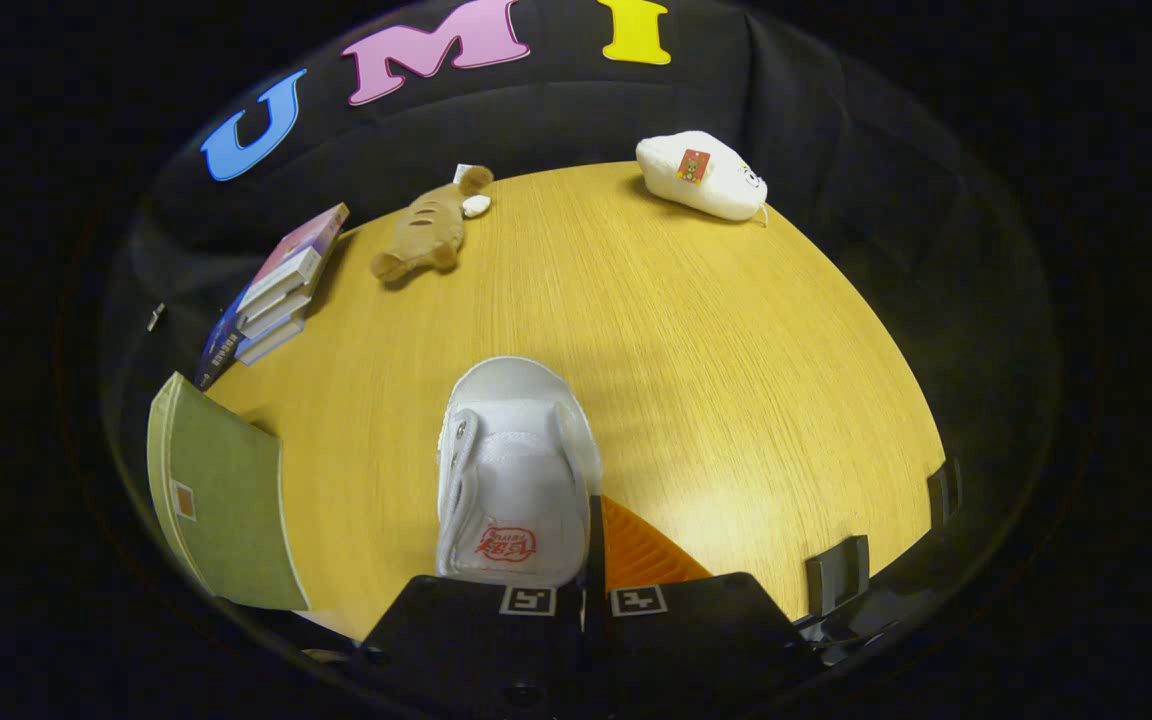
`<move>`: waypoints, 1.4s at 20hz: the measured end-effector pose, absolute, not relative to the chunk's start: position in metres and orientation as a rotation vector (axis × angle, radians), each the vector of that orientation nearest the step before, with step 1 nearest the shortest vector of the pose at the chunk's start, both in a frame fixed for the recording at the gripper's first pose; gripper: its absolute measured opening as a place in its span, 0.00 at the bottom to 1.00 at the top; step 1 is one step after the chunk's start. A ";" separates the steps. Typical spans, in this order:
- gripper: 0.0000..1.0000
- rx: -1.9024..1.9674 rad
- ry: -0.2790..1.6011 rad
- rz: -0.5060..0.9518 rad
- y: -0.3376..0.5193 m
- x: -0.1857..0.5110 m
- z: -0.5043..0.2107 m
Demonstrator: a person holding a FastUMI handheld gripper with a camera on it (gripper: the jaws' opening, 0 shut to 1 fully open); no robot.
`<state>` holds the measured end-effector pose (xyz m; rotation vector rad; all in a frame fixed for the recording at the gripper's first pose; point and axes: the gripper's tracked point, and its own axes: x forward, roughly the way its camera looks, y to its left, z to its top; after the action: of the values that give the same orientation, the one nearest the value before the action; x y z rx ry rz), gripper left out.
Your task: Open the storage box then place both shoes into the box .Put the left shoe in first, then the right shoe, with the right side of both shoes facing outward in a uniform manner.
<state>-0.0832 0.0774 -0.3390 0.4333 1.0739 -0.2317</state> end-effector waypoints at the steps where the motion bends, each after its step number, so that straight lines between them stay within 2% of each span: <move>1: 0.05 0.445 1.059 -0.218 0.084 -0.079 -0.325; 7: 0.05 0.467 0.971 -0.078 0.148 -0.042 -0.233; 15: 0.05 0.589 0.971 0.157 0.300 -0.005 -0.150; 19: 0.05 0.571 1.015 0.220 0.370 0.004 -0.146; 23: 0.05 0.531 1.066 0.216 0.415 0.008 -0.174; 28: 0.06 0.455 1.094 0.174 0.420 0.002 -0.195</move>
<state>0.0025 0.4196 -0.1950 0.4549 1.0940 0.1739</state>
